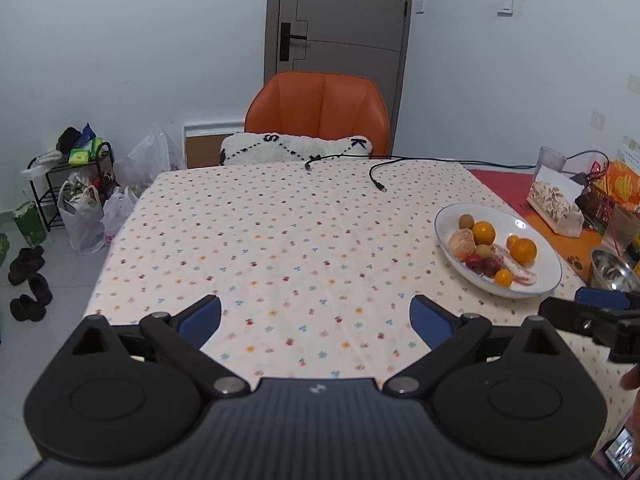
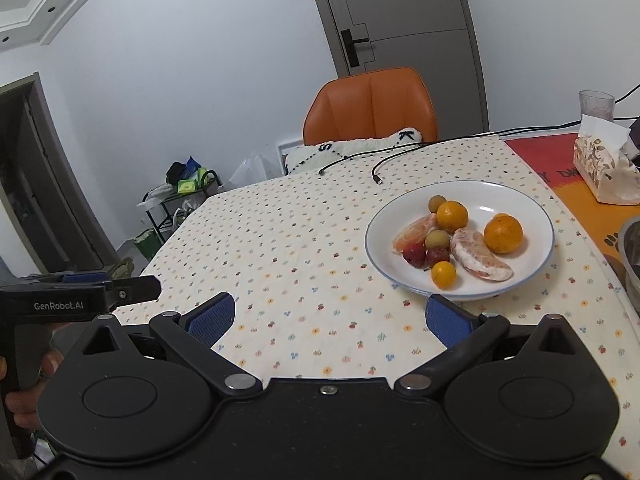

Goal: Organize fruits

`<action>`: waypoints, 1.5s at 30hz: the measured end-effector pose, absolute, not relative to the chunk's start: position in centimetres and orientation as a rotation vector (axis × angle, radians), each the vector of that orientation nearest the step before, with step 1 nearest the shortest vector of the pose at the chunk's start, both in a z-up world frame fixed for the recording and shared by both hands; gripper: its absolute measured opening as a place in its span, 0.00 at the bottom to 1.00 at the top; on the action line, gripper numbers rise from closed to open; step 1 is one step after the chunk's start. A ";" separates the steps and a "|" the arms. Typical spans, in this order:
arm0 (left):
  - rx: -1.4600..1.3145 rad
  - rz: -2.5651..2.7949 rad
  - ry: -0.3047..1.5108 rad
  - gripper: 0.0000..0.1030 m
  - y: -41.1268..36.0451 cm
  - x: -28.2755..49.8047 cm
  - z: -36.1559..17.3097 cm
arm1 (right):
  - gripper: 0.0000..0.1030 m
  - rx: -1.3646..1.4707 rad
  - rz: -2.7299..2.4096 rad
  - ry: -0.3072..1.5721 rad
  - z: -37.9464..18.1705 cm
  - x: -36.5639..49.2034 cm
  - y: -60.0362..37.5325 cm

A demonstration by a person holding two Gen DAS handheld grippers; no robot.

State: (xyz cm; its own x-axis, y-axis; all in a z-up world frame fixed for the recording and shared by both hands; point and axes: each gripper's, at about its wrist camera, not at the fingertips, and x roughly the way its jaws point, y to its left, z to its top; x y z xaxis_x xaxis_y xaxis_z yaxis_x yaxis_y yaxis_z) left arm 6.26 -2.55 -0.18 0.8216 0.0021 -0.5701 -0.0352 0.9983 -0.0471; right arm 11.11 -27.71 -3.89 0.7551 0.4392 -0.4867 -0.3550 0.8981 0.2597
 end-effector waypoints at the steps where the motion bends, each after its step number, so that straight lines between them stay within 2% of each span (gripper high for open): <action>1: -0.055 0.022 0.611 0.97 -2.4 6.0 -0.2 | 1.00 0.154 0.434 0.569 -3.8 11.0 -27.8; 17: -0.087 0.047 0.621 0.97 0.0 2.2 -0.3 | 1.00 0.110 0.418 0.581 -3.0 8.3 -29.4; 45: -0.077 0.041 0.606 0.97 0.0 1.5 0.1 | 1.00 0.112 0.430 0.562 -2.6 7.8 -29.2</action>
